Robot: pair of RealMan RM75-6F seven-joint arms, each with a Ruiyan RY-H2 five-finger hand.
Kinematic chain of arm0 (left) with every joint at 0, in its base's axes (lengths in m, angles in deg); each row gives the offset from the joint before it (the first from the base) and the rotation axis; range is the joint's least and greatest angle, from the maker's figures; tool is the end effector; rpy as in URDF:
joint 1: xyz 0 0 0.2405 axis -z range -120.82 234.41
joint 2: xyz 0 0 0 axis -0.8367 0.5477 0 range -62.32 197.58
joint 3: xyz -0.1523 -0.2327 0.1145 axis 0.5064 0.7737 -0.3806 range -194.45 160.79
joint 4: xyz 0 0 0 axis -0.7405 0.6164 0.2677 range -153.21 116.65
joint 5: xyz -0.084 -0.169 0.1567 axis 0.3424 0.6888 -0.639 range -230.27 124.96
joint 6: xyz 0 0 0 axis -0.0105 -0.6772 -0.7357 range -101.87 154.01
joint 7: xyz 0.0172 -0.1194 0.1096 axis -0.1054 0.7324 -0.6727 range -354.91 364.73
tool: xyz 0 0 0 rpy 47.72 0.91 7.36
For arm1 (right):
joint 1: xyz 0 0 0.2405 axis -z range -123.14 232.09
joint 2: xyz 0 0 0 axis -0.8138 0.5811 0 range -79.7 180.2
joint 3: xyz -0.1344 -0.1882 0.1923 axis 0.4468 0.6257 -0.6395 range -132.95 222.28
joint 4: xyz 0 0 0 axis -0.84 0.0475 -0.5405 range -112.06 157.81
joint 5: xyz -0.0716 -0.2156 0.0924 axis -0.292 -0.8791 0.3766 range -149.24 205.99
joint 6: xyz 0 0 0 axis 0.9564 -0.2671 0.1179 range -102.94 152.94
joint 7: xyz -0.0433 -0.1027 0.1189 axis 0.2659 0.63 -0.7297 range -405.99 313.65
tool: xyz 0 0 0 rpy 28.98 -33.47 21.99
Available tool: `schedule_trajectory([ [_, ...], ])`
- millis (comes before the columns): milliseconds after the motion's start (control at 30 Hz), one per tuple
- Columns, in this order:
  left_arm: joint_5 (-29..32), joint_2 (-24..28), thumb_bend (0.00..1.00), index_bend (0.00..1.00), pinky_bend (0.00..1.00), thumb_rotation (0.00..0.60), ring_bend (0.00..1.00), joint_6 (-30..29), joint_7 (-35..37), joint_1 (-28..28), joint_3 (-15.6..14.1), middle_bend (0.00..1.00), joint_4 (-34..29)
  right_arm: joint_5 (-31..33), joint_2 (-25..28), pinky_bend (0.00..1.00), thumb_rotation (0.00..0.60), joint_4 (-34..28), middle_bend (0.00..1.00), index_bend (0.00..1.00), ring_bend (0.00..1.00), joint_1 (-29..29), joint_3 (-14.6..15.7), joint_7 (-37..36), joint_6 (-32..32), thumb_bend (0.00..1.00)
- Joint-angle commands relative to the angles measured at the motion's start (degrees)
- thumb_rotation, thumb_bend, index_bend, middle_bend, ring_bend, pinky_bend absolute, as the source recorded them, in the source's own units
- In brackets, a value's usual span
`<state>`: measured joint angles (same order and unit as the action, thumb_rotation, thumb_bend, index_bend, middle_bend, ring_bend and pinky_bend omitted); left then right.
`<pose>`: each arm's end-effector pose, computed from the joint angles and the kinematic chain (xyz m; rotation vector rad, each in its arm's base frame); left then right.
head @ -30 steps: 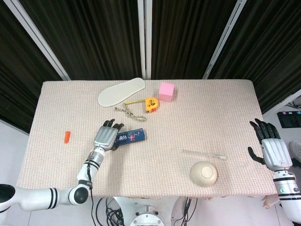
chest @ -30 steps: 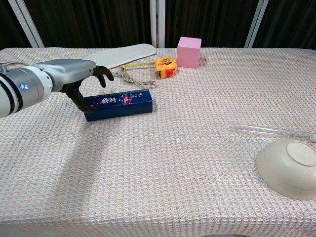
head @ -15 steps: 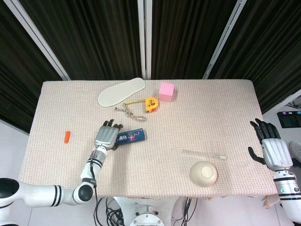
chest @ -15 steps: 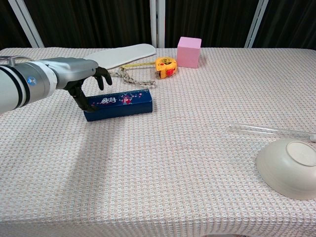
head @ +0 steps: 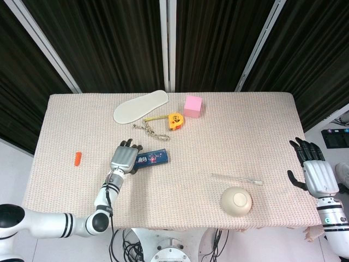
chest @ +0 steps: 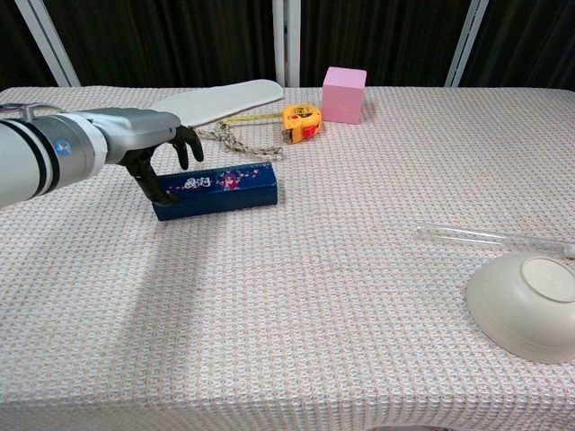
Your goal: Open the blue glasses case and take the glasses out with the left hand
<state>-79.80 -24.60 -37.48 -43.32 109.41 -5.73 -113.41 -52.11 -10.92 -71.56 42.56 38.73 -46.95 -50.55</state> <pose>-0.1343 0.3873 -0.0841 -1.8148 -1.0453 -0.5761 -0.3502 -0.2625 0.1513 1.4347 -0.9547 0.8943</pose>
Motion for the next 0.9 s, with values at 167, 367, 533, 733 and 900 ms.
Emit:
schedule_trajectory([
  [167, 0.5, 0.0, 0.30, 0.23, 0.13, 0.600, 0.01, 0.0, 0.3, 0.4, -0.3, 0.25, 0.5, 0.2, 0.0, 0.00, 0.600, 0.1, 0.00, 0.00, 0.00, 0.0, -0.1, -0.1, 0.1, 0.33],
  [367, 0.7, -0.2, 0.30, 0.24, 0.13, 0.600, 0.01, 0.2, 0.9, 0.7, -0.5, 0.26, 1.1, 0.3, 0.0, 0.00, 0.600, 0.1, 0.00, 0.00, 0.00, -0.1, 0.0, -0.1, 0.3, 0.33],
  [533, -1.0, -0.4, 0.31, 0.30, 0.15, 0.600, 0.03, 0.2, 2.4, 0.6, -0.5, 0.31, 1.7, 0.4, 0.0, 0.00, 0.600, 0.2, 0.00, 0.00, 0.00, -0.1, 0.0, -0.1, 0.4, 0.33],
  [733, -1.1, -0.3, 0.34, 0.35, 0.17, 0.600, 0.06, 1.1, 4.4, 0.3, -0.2, 0.35, 2.2, 0.5, 0.0, 0.00, 0.600, 0.3, 0.00, 0.00, 0.00, -0.2, 0.0, 0.0, 0.6, 0.33],
  [900, -0.6, -0.2, 0.39, 0.39, 0.19, 0.600, 0.10, 2.0, 6.8, -0.1, 0.7, 0.39, 2.5, 0.7, -0.1, 0.00, 0.600, 0.4, 0.00, 0.00, 0.00, -0.3, -0.1, 0.1, 0.8, 0.33],
])
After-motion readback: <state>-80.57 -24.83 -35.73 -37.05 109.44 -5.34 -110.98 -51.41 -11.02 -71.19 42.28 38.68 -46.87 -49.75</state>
